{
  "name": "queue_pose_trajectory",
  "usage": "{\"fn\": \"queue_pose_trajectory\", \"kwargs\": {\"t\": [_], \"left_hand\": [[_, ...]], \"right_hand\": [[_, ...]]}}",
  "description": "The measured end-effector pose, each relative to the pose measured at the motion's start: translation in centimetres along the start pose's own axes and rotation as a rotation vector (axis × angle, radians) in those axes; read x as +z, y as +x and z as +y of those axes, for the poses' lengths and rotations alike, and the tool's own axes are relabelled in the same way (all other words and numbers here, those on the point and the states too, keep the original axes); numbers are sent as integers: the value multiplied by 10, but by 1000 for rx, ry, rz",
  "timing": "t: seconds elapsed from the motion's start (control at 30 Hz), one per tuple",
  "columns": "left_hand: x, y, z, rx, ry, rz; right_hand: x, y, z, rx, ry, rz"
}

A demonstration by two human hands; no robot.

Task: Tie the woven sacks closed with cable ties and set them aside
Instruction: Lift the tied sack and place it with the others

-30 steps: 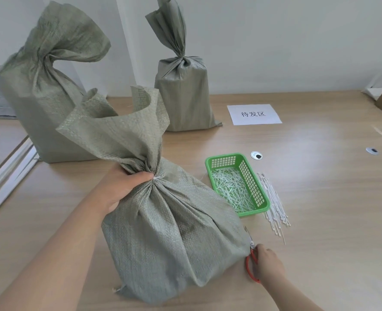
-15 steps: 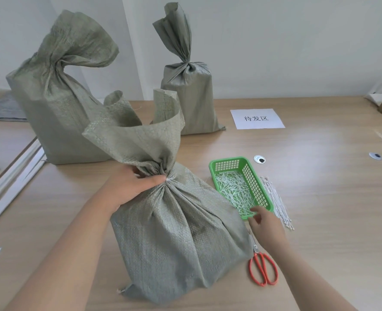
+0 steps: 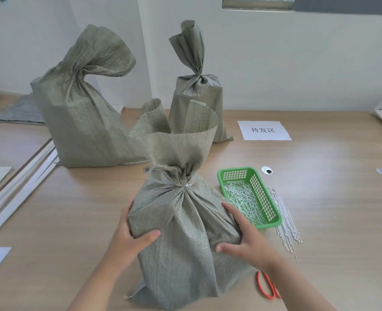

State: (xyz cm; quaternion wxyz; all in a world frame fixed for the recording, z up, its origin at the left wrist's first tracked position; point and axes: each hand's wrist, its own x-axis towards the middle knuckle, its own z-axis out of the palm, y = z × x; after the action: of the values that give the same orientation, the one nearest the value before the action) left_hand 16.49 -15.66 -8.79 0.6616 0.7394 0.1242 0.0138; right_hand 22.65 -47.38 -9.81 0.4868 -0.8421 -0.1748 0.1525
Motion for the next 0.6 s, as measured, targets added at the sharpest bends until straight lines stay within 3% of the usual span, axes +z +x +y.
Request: {"fn": "queue_pose_trajectory", "kwargs": {"t": [0.2, 0.6], "left_hand": [[15, -6, -16, -116, -132, 1], [-3, 1, 13, -28, -217, -63]], "right_hand": [[13, -2, -15, 20, 58, 49], [33, -12, -55, 19, 200, 212]]}}
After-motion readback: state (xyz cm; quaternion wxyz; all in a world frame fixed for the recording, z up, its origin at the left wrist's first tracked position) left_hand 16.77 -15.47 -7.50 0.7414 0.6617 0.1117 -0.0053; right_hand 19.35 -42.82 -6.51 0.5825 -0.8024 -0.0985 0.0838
